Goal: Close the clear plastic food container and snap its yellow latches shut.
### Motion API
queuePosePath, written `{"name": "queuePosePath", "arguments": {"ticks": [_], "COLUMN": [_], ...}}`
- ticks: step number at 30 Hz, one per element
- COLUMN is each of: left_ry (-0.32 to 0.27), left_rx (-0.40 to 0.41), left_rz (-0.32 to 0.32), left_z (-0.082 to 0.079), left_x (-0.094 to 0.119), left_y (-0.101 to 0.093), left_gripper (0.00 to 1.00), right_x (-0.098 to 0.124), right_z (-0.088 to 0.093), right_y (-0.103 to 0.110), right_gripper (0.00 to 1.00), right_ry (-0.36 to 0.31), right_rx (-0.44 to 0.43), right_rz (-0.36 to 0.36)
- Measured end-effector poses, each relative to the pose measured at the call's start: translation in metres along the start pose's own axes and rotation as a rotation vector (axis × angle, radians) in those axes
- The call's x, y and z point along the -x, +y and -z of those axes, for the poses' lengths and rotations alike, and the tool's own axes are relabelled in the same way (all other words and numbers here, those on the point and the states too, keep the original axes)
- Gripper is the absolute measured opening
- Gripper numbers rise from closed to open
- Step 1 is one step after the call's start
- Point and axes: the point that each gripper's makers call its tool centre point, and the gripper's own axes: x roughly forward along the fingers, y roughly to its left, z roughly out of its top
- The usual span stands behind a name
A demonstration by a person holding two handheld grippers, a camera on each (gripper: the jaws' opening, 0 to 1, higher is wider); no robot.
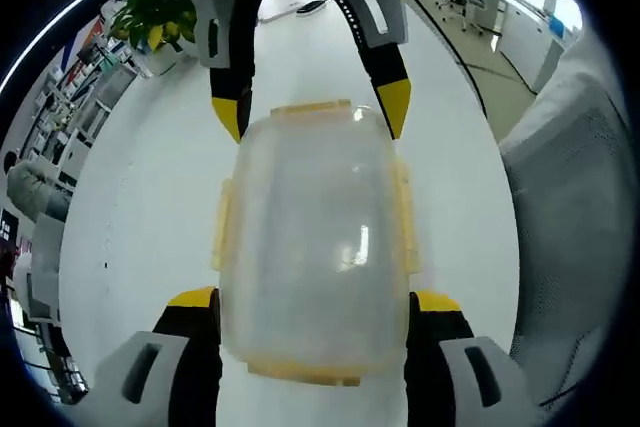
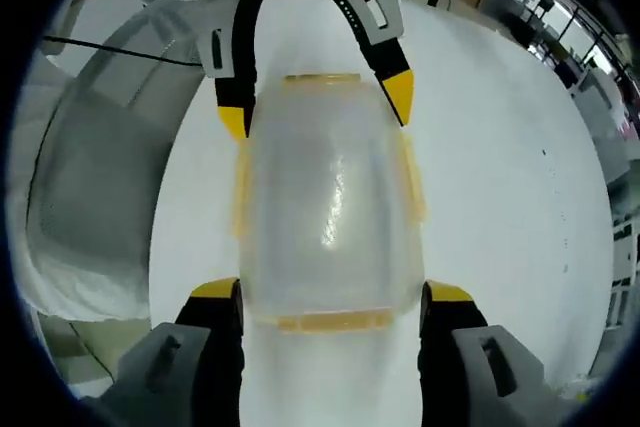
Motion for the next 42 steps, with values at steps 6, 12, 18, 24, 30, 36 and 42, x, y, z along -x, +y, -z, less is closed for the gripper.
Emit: {"name": "queuePosePath", "arguments": {"ticks": [6,12,18,24,30,36,42], "left_ry": [0.031,0.058,0.052,0.068,0.061,0.058,0.063], "left_rx": [-0.025,-0.056,-0.048,-0.050,-0.043,-0.038,-0.033], "left_rz": [0.002,0.005,0.003,-0.003,0.000,0.008,0.013], "left_z": [0.020,0.042,0.057,0.063,0.062,0.063,0.065], "left_x": [0.008,0.017,0.025,0.027,0.026,0.025,0.023], "left_y": [0.000,0.000,0.001,0.000,0.000,0.003,0.013], "left_gripper": [0.72,0.72,0.72,0.72,0.72,0.72,0.73], "right_x": [-0.008,-0.016,-0.023,-0.025,-0.026,-0.026,-0.028], "right_z": [-0.023,-0.045,-0.062,-0.068,-0.068,-0.068,-0.070], "right_y": [0.004,0.007,0.010,0.010,0.010,0.007,-0.005], "right_gripper": [0.68,0.68,0.69,0.69,0.69,0.69,0.70], "right_ry": [-0.018,-0.037,-0.048,-0.040,-0.038,-0.035,-0.039], "right_rx": [-0.016,-0.045,-0.052,-0.056,-0.054,-0.046,-0.040], "right_rz": [0.002,0.009,0.010,0.008,0.006,0.001,-0.003]}}
